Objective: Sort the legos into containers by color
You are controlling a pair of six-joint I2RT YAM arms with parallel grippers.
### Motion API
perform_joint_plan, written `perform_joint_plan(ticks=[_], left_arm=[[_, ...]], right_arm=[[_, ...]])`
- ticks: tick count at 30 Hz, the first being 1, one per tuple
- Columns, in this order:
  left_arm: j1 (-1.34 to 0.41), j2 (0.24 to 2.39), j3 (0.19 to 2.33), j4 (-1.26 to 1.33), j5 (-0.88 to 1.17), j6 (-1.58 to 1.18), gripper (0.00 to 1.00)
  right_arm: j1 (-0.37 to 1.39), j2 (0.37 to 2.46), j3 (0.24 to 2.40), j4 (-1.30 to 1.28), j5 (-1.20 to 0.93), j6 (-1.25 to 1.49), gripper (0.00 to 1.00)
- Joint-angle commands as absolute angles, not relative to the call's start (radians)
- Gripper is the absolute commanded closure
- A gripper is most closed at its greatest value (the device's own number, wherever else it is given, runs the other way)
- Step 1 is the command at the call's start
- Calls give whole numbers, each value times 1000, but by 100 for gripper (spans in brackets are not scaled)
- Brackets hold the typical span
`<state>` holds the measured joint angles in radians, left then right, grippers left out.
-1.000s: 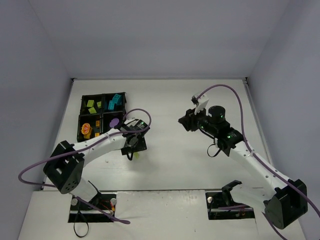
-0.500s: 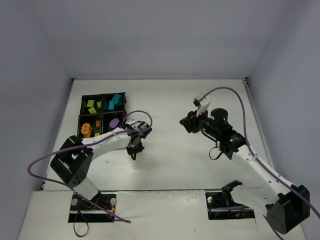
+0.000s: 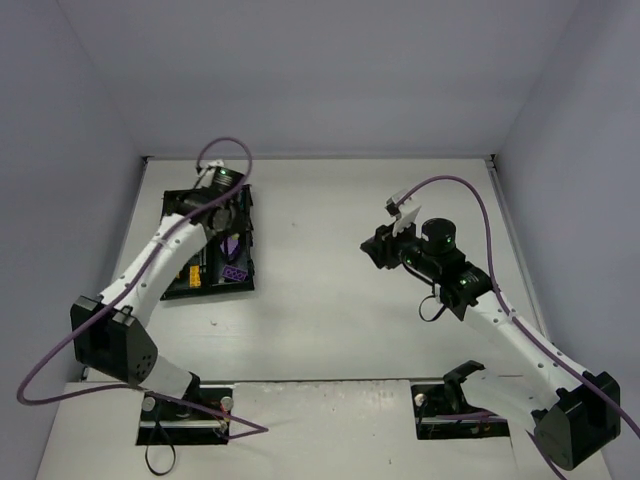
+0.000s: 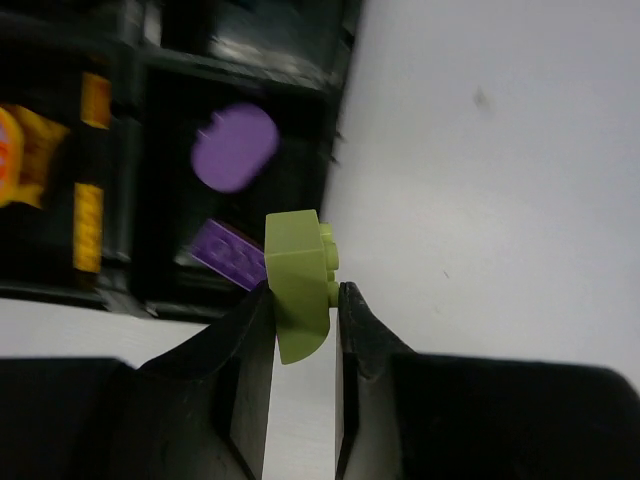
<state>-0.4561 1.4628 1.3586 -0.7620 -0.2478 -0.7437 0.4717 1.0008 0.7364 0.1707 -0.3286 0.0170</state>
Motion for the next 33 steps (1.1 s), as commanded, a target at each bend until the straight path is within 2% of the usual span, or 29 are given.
perform_joint_plan(ticks=[1, 5, 14, 18, 22, 23, 25, 26, 28, 29, 33], left_arm=[[-306, 1502, 1460, -779, -213, -546, 98], [-135, 1637, 1606, -755, -186, -465, 99], [18, 1905, 1824, -699, -172, -373, 97], [60, 1983, 1908, -680, -167, -336, 90], [61, 2040, 1960, -693, -175, -322, 77], [63, 2043, 1968, -698, -173, -322, 69], [64, 2039, 1973, -695, -157, -322, 60], [66, 2034, 1971, -692, -146, -322, 52], [63, 2013, 1964, -681, -121, -318, 46], [63, 2005, 1960, -681, -106, -314, 39], [61, 1925, 1931, -681, -60, -321, 29]], right_arm=[[466, 977, 755, 221, -328, -20, 99], [466, 974, 752, 210, -341, -25, 99], [466, 988, 767, 206, -420, -35, 99], [466, 1008, 782, 206, -459, -49, 98], [469, 1049, 802, 204, -482, -64, 99], [469, 1060, 814, 206, -488, -69, 99], [477, 1098, 833, 207, -500, -81, 99], [479, 1114, 845, 210, -512, -84, 99], [491, 1166, 885, 216, -528, -95, 99], [498, 1202, 900, 221, -541, -101, 99], [543, 1307, 1010, 235, -567, -132, 99]])
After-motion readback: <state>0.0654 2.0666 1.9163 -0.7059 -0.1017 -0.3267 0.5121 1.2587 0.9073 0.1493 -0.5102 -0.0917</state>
